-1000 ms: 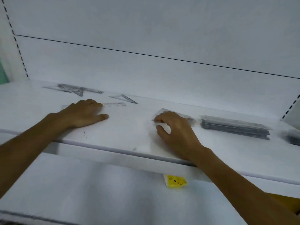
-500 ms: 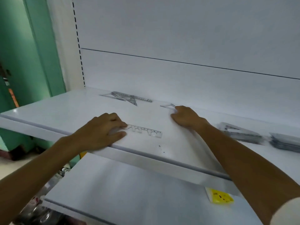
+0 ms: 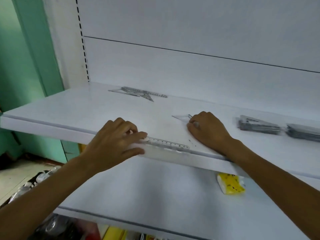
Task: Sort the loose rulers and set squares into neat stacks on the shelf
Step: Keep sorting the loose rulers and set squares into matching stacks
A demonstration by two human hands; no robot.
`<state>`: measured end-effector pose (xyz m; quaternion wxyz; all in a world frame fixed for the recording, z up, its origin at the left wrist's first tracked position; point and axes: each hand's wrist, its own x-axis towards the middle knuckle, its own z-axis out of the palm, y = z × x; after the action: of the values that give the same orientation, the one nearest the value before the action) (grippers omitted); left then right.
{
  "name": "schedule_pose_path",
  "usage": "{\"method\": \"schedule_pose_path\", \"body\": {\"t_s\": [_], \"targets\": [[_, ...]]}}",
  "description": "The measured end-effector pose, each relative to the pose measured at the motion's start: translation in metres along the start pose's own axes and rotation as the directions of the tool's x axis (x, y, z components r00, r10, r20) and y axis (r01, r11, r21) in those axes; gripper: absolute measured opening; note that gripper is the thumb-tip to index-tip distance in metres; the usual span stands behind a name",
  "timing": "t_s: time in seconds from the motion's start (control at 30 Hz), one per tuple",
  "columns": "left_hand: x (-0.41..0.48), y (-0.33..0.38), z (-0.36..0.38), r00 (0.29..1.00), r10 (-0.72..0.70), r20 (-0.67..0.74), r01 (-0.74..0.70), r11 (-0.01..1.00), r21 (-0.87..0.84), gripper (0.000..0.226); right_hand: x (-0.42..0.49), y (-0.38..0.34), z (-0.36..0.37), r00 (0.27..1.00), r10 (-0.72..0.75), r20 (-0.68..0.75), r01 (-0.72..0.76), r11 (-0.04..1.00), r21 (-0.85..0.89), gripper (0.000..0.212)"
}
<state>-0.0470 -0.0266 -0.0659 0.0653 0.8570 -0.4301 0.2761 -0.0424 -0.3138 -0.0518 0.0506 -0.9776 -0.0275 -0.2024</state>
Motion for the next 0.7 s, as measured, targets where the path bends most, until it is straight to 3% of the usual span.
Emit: {"method": "schedule_pose_path", "body": {"t_s": [0.17,0.3,0.47,0.6,0.7], "targets": [[0.0,0.005,-0.004,0.991,0.091,-0.1,-0.073,0.983,0.17,0.032,-0.04,-0.016,-0.017,0.999,0.024,-0.047,-0.023,0.999,0.03,0.043],[-0.003,0.001,-0.007,0.992,0.016,-0.123,-0.008,0.998,0.062,0.038,-0.081,-0.026,-0.023,0.988,-0.071,-0.136,0.067,0.997,-0.034,0.067],[0.006,0.003,-0.014,0.985,-0.11,-0.13,0.094,0.988,-0.119,0.04,-0.106,-0.02,-0.03,0.962,-0.162,-0.218,0.166,0.986,0.0,0.041],[0.022,0.012,-0.006,0.976,-0.182,-0.117,0.151,0.96,-0.234,0.047,-0.118,-0.022,-0.03,0.911,-0.265,-0.315,0.225,0.961,-0.159,0.015],[0.037,0.023,-0.001,0.977,-0.191,-0.095,0.166,0.96,-0.225,0.047,-0.12,-0.014,-0.036,0.909,-0.285,-0.304,0.213,0.945,-0.248,0.015]]}}
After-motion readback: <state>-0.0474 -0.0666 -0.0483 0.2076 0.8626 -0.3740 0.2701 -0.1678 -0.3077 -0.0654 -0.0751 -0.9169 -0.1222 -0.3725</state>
